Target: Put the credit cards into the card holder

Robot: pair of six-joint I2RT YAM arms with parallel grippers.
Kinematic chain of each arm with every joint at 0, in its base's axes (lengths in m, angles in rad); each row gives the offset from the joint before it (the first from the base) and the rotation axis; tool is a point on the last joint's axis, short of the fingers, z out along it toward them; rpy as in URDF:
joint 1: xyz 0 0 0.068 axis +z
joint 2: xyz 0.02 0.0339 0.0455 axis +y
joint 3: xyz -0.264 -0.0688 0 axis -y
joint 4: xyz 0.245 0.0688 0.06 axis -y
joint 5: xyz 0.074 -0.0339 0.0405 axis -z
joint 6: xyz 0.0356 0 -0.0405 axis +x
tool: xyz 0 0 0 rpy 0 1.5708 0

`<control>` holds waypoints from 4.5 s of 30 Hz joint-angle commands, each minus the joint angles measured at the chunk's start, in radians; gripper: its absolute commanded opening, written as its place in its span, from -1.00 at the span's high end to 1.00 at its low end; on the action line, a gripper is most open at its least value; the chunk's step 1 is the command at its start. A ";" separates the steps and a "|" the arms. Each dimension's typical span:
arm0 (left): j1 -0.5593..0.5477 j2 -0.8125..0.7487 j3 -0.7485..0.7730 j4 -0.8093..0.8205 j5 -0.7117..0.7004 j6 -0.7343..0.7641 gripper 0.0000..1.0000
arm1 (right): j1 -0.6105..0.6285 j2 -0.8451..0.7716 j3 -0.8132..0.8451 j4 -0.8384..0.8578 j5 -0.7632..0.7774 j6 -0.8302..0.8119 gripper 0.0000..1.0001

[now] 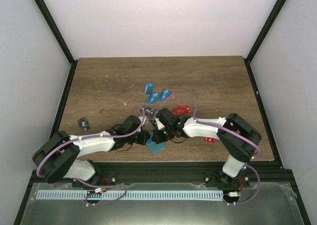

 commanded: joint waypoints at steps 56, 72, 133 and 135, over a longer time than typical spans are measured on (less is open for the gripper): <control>0.004 0.056 -0.023 -0.042 -0.116 0.015 0.92 | 0.000 0.056 -0.127 -0.363 0.151 0.085 0.99; 0.002 0.100 -0.001 -0.016 -0.079 0.027 0.92 | 0.007 -0.008 0.021 -0.356 0.025 0.085 0.99; 0.002 0.115 -0.006 0.002 -0.058 0.044 0.92 | 0.009 -0.039 0.113 -0.133 0.098 -0.062 0.99; 0.002 0.114 -0.006 0.002 -0.060 0.044 0.92 | 0.009 -0.033 0.113 -0.138 0.097 -0.061 0.99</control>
